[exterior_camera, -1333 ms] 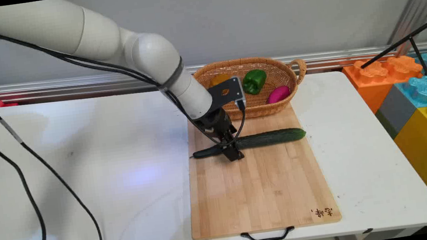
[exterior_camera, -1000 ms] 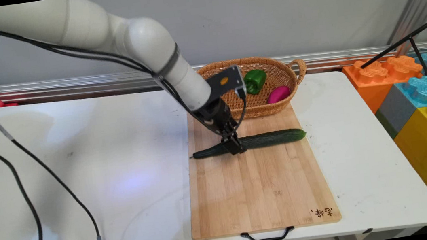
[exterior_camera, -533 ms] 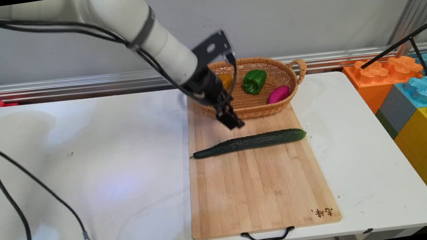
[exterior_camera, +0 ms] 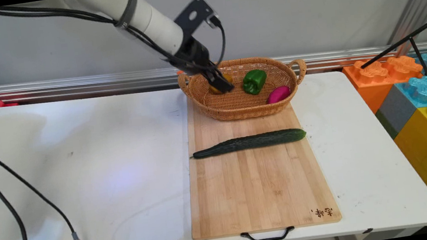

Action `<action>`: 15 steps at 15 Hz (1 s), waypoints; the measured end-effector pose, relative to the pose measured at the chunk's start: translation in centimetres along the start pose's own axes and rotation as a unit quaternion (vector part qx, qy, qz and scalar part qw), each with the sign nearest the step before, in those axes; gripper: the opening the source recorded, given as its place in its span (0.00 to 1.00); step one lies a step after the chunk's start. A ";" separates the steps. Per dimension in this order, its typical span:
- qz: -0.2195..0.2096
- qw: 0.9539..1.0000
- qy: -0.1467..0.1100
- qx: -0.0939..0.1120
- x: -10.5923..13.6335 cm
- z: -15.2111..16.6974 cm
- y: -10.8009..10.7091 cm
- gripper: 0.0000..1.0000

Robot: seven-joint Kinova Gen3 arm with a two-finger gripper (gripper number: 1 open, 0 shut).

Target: Pick up the potato from the vegetable basket

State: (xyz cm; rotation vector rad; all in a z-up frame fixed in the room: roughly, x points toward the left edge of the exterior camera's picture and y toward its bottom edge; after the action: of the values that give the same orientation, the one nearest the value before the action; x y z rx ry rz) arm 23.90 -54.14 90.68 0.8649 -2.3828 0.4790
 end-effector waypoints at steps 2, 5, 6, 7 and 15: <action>-0.025 0.999 -0.004 0.030 -0.4 0.7 -2.0 1.00; -0.042 0.998 -0.009 0.050 -0.9 2.2 -3.7 1.00; -0.047 0.997 -0.011 0.055 -1.0 2.8 -4.1 1.00; -0.053 0.997 -0.012 0.058 -1.2 3.7 -4.6 1.00; -0.088 0.994 -0.006 0.071 -1.8 12.1 -6.5 1.00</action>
State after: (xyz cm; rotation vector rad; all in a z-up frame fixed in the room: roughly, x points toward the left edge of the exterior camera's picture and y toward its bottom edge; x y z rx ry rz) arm 24.87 -63.99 80.99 1.1328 -2.2788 0.5775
